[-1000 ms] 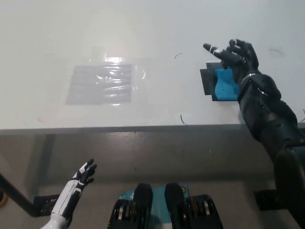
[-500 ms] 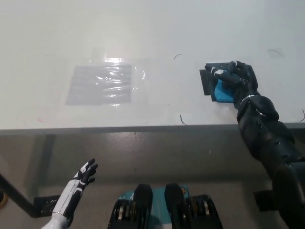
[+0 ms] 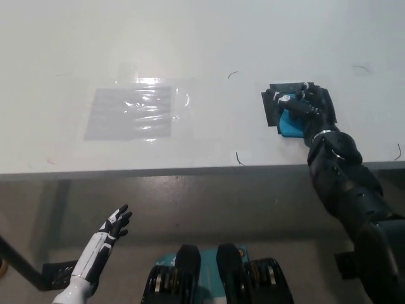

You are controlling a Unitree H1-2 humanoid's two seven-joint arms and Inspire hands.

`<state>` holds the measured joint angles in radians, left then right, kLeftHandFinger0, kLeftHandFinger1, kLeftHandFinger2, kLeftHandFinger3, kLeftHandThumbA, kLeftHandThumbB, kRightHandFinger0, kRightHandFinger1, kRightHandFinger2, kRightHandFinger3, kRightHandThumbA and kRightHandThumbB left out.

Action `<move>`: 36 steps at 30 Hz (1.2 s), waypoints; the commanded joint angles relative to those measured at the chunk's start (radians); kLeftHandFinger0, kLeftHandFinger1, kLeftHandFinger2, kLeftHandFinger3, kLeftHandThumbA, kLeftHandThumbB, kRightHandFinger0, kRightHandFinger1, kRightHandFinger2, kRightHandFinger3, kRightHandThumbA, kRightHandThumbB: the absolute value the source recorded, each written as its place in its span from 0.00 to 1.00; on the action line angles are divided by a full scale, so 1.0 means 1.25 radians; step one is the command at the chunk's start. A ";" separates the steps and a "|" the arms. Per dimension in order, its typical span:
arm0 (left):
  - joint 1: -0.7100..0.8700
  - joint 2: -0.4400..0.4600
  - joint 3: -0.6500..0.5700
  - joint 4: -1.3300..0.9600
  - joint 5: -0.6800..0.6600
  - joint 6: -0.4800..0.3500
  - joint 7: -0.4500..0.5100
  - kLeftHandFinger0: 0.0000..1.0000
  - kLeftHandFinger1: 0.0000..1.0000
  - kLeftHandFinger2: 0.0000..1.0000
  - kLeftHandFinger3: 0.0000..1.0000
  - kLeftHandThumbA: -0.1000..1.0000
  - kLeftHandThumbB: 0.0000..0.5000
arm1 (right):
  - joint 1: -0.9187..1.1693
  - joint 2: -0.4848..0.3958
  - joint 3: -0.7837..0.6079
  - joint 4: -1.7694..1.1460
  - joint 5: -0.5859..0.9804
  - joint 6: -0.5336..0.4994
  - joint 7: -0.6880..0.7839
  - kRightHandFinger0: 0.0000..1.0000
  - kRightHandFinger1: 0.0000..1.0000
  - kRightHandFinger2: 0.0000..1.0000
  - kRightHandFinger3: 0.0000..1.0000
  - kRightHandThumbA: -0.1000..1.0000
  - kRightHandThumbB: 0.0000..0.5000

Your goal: A soft sponge is kept on the balc marked spot on the table infront of the robot and it uses its right hand fist to press down on it and drrags it across the table in a back and forth manner twice to clean it

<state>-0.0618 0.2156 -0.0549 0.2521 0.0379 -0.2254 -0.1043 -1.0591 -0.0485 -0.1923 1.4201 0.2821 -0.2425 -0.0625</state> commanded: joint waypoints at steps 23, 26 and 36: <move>-0.010 0.009 0.008 -0.008 0.001 -0.037 -0.008 1.00 1.00 1.00 1.00 1.00 0.94 | -0.016 0.223 0.047 -0.002 -0.045 -0.015 0.069 0.00 0.00 0.00 0.00 1.00 0.37; -0.010 0.010 0.009 -0.008 -0.002 -0.034 -0.009 1.00 1.00 1.00 1.00 1.00 0.95 | -0.011 0.200 0.047 0.002 -0.049 -0.004 0.054 0.00 0.00 0.00 0.00 1.00 0.39; -0.011 0.006 0.010 -0.005 0.001 -0.036 -0.006 1.00 1.00 1.00 1.00 1.00 0.95 | 0.033 0.085 0.025 0.008 -0.033 -0.007 0.059 0.00 0.00 0.00 0.00 1.00 0.32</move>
<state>-0.0632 0.2149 -0.0480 0.2542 0.0393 -0.2288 -0.1041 -1.0617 0.1504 -0.1420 1.4157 0.2412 -0.2671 0.0172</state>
